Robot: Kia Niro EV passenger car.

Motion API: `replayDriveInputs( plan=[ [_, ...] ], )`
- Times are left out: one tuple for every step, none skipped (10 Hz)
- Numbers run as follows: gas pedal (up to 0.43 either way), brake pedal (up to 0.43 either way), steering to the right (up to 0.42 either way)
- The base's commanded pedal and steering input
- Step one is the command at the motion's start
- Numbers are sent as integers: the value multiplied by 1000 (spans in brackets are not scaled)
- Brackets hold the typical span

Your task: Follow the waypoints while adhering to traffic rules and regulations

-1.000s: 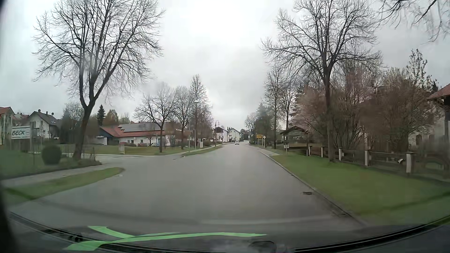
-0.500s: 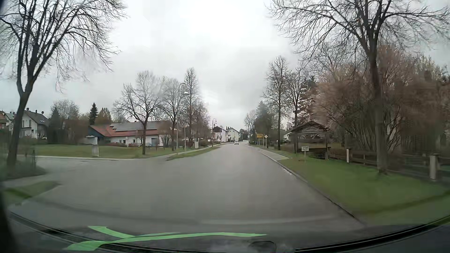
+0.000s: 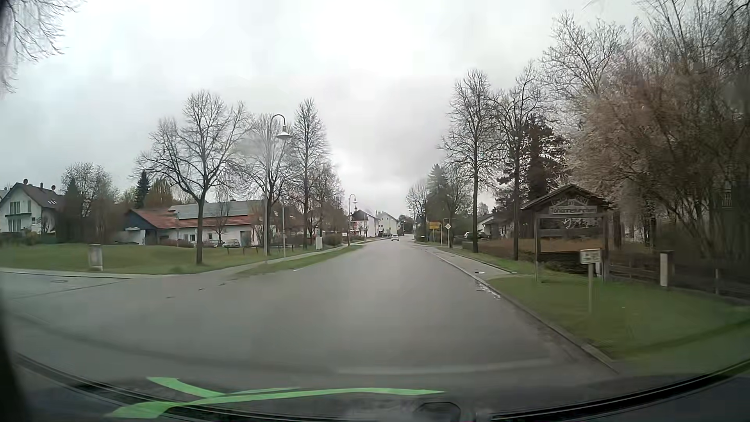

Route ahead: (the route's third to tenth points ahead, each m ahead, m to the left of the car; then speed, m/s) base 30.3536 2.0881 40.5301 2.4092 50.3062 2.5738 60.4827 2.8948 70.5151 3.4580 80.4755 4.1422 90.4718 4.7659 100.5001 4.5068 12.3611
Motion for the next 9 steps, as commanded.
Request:
replayDriveInputs(
  plan=[
    [110, 0, 0],
    [110, 0, 0],
    [110, 0, 0],
    [110, 0, 0],
    [110, 0, 1],
    [110, 0, 3],
    [98, 0, 4],
    [67, 0, 3],
    [28, 0, 3]
  ],
)
